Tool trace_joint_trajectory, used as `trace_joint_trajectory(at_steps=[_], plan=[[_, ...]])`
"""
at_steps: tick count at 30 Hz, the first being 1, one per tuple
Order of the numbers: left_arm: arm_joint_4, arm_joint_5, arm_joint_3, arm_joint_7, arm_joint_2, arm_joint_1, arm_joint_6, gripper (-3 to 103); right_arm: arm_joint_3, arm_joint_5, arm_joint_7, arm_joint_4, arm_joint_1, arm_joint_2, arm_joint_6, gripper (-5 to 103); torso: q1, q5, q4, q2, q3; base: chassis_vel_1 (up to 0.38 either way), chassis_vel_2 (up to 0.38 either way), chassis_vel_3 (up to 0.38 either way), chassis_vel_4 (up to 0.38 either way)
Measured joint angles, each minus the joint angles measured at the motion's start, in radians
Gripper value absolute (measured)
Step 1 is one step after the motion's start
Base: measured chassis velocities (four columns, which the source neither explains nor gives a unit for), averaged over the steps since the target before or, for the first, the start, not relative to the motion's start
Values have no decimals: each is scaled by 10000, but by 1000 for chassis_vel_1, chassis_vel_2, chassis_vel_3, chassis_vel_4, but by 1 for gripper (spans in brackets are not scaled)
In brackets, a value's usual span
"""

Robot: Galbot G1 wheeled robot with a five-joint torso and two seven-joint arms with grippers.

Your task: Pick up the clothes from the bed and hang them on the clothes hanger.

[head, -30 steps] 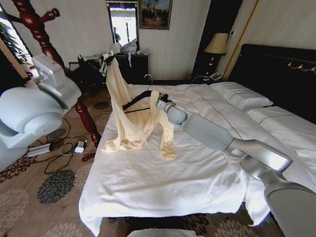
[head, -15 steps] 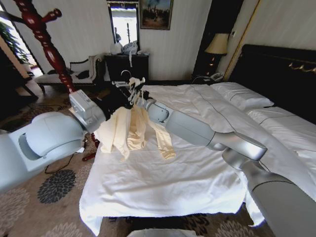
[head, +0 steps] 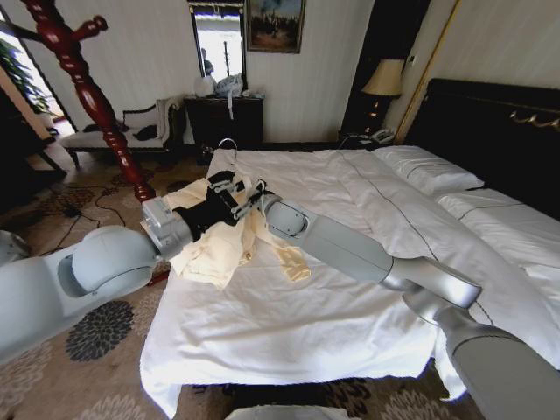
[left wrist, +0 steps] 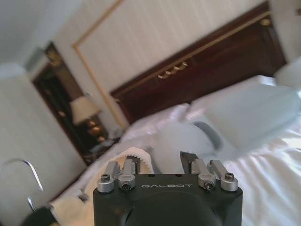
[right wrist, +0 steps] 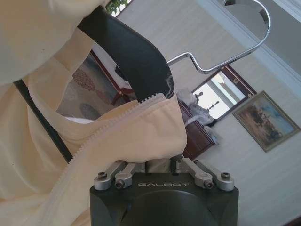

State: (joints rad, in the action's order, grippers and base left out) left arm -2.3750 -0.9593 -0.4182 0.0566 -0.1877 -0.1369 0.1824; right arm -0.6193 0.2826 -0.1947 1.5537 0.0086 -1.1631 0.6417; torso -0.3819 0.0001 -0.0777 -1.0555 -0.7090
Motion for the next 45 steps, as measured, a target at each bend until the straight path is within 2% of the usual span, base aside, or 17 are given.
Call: trace_joint_trajectory(at_steps=[2, 4, 7, 8, 11, 13, 15, 16, 18, 24, 30, 33, 35, 37, 39, 41, 45], plan=[[-95, 34, 27, 593, 365, -253, -197, 60, 169, -45, -12, -92, -91, 123, -145, 22, 3, 1, 1, 0, 2, 0, 0, 0, 0], [-114, 39, 35, 671, 421, -282, -228, 60, 249, -59, -19, -133, -107, 149, -202, 22, 3, 0, 0, -1, 3, 0, 0, 0, 0], [-186, 168, 45, 740, 555, -255, -209, 77, 536, -91, -51, -345, -118, 280, -440, 22, 0, 0, -1, 0, 1, 0, 0, 0, 0], [-186, 168, 45, 740, 555, -255, -209, 77, 536, -91, -51, -345, -118, 280, -440, 22, 0, 0, -1, 0, 1, 0, 0, 0, 0], [-275, 1279, -114, 777, 783, -411, -209, 93, 759, -60, -104, -371, -198, 504, -542, 22, 0, 0, -4, 0, 1, 0, 0, 0, 0], [-350, 1815, -239, 845, 918, -521, -267, 97, 843, -10, -153, -360, -282, 600, -555, 22, 1, 0, -3, -1, 1, 0, 0, 0, 0], [-529, 2843, -481, 1055, 1184, -639, -546, 100, 1040, 120, -265, -332, -486, 800, -562, 22, 2, 0, 1, 0, 1, 0, 0, 0, 0], [-529, 2843, -481, 1055, 1184, -639, -546, 100, 1040, 120, -265, -332, -486, 800, -562, 22, 2, 0, 1, 0, 1, 0, 0, 0, 0], [-684, 3500, -560, 1715, 1402, -588, -880, 100, 1178, 151, -305, -325, -607, 993, -601, 22, 1, -1, -2, 0, 1, 0, 0, 0, 0], [-903, 3730, -547, 2187, 1531, -397, -902, 100, 1324, 153, -360, -237, -705, 1157, -691, 22, 1, 0, -3, 0, 2, 0, 0, 0, 0], [-1184, 1687, -322, 543, 1326, -238, -679, 100, 1432, -419, -395, 144, -843, 1352, -959, 22, 1, -1, 1, 0, 2, 0, 0, 0, 0], [-1060, -332, 90, -811, 1017, 82, -371, 100, 1472, -804, -528, 572, -1026, 1570, -1307, 22, 1, 0, -4, 0, 2, 0, 0, 0, 0], [-968, -844, 194, -1055, 957, 160, -341, 100, 1496, -908, -546, 653, -1064, 1615, -1394, 22, 1, 1, -3, 0, 2, 0, 0, 0, 0], [-659, -2654, 468, -1921, 720, 351, -196, 100, 1560, -1223, -571, 831, -1165, 1740, -1719, 22, 1, -1, 0, -1, 2, 0, 0, 0, 0], [-560, -3010, 517, -2153, 655, 384, -135, 100, 1577, -1328, -576, 862, -1196, 1778, -1840, 22, 2, -1, 0, 0, 2, 0, 0, 0, 0], [-4, -3679, 653, -2809, 381, 460, 71, 100, 1631, -1754, -619, 965, -1349, 1919, -2318, 22, 1, -2, -3, 0, 1, 0, 0, 0, 0], [469, -3821, 668, -2711, 311, 459, 319, 100, 1652, -2248, -687, 1008, -1509, 2012, -2941, 22, -1, -1, -3, 0, 1, 0, 0, 0, 0]])
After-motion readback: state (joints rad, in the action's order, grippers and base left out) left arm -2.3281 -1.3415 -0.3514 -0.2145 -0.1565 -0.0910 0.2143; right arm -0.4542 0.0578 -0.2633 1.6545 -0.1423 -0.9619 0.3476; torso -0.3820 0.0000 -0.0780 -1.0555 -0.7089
